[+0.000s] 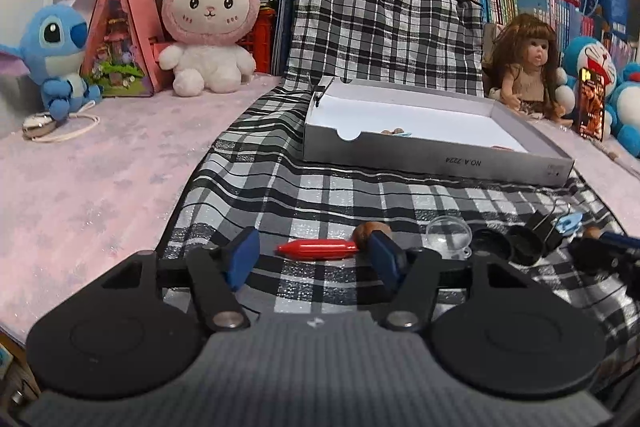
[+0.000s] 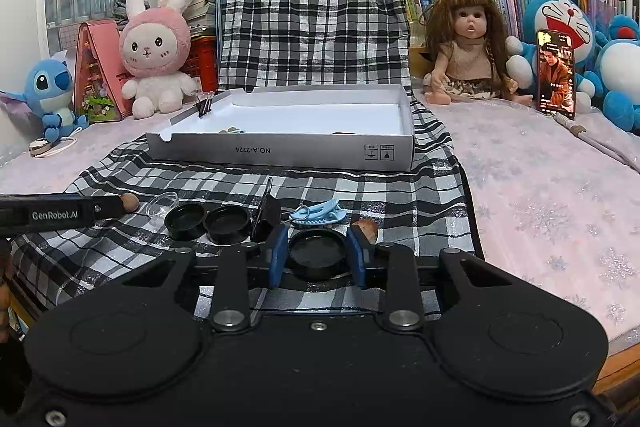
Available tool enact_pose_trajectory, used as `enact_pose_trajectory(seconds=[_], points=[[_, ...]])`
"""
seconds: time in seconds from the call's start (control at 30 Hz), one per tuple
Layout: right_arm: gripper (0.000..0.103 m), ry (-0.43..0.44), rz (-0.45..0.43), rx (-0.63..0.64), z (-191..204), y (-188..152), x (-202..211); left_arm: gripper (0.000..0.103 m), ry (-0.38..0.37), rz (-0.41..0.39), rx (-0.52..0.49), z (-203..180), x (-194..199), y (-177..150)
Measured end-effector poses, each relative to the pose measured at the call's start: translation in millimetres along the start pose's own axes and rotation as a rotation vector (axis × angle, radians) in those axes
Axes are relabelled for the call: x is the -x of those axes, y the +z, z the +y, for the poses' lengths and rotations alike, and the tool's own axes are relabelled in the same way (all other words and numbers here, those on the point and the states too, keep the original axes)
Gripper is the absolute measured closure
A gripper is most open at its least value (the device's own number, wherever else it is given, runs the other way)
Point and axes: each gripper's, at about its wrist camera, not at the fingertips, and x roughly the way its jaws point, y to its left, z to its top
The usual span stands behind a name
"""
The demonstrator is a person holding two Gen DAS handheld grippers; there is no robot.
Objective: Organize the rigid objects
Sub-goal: 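Grasp the second red carrot piece with the left tool while the right tool holds the lid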
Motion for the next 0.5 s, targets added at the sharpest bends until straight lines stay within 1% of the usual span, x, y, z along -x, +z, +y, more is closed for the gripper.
enact_pose_trajectory(seconds=[0.07, 0.13, 0.27, 0.4, 0.5], points=[[0.072, 0.0, -0.002, -0.001, 0.1, -0.1, -0.2, 0.032, 0.002, -0.001, -0.006, 0.1, 0.6, -0.6], [0.072, -0.001, -0.004, -0.001, 0.3, 0.2, -0.1, 0.039, 0.009, -0.003, -0.001, 1.3, 1.9, -0.2], [0.072, -0.005, -0.008, -0.004, 0.1, 0.0, 0.7, 0.042, 0.025, -0.014, 0.002, 4.0, 6.9, 0.8], [0.072, -0.005, -0.008, -0.008, -0.3, 0.1, 1.4, 0.045, 0.038, 0.001, -0.012, 2.5, 4.1, 0.4], [0.072, -0.006, -0.012, -0.006, -0.2, 0.3, 1.9, 0.046, 0.045, 0.009, -0.02, -0.7, -0.2, -0.2]])
